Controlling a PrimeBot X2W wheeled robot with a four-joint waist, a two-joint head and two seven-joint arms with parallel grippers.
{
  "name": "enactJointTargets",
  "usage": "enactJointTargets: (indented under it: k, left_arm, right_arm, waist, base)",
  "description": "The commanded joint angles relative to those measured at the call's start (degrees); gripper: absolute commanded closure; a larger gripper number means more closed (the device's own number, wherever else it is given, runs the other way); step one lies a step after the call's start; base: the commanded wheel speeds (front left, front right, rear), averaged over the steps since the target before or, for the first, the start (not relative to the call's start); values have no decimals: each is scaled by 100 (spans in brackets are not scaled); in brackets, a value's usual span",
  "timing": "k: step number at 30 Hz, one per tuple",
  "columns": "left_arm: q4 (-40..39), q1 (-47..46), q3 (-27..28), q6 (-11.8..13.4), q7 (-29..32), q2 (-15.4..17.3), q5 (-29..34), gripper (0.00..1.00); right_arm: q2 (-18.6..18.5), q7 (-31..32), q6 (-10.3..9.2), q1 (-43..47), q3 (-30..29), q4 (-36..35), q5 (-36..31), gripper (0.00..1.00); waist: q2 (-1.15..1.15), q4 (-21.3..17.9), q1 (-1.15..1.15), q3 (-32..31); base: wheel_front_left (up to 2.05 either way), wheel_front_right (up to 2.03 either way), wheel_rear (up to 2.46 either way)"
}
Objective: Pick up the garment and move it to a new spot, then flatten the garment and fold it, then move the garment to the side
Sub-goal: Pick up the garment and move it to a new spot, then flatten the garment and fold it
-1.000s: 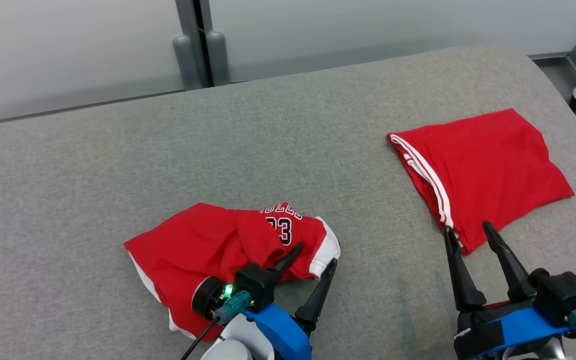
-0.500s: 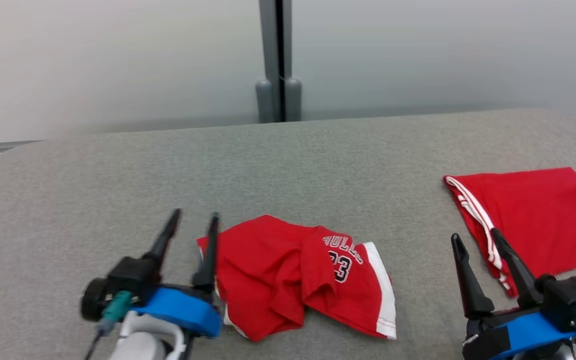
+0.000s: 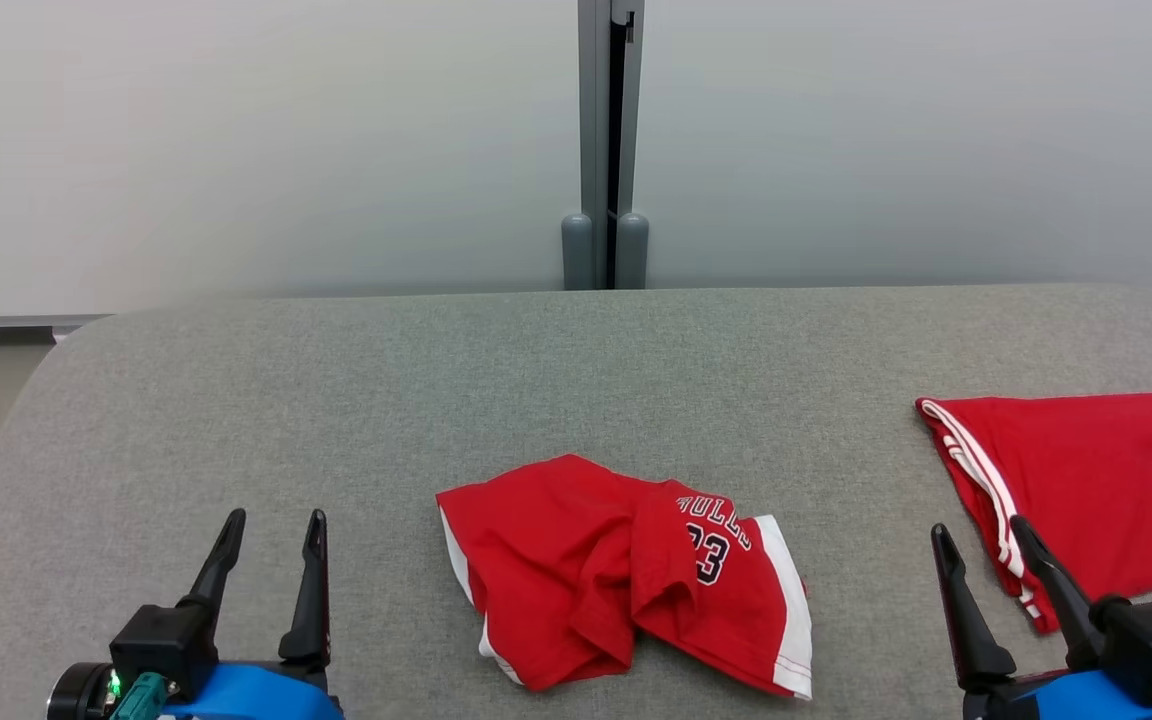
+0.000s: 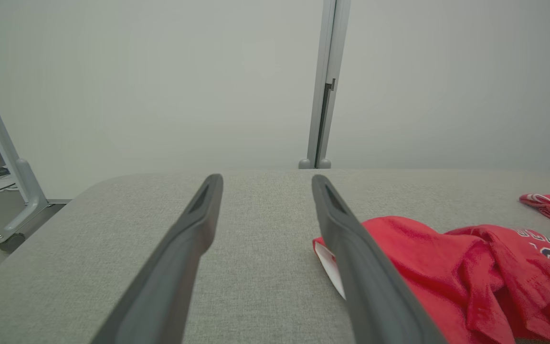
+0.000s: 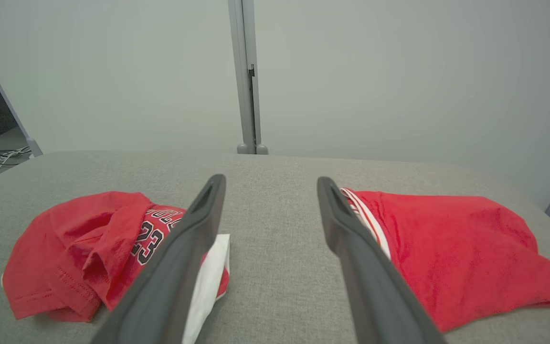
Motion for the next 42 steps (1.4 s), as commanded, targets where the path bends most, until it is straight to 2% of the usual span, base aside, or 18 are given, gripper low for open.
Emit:
enactJointTargets:
  k: [1,12,31,36,42]
  left_arm:
    - [-60,74,-13,25,27,39,13,0]
    - [-319,507,-51,155,105,91,-58,0]
    - [-483,440,-60,236,98,143,-99,0]
    - [-553,242,-85,256,37,186,37,0]
    - [-625,-126,-131,212,-38,88,95,0]
  right_arm:
    - [-11,22,0,108,-28,-37,-10,0]
    - [21,182,0,385,-61,-227,-58,0]
    - [35,267,0,244,48,-174,19,0]
    - [8,422,0,94,618,96,90,0]
    - [7,411,0,-302,1511,903,282,0]
  waist:
    - [0,-23,0,-29]
    - [0,-110,0,-213]
    - [0,-72,0,-122]
    - [0,60,0,27]
    - [0,407,0,417]
  base:
    - [0,0,0]
    - [0,0,0]
    - [0,0,0]
    - [0,0,0]
    - [0,0,0]
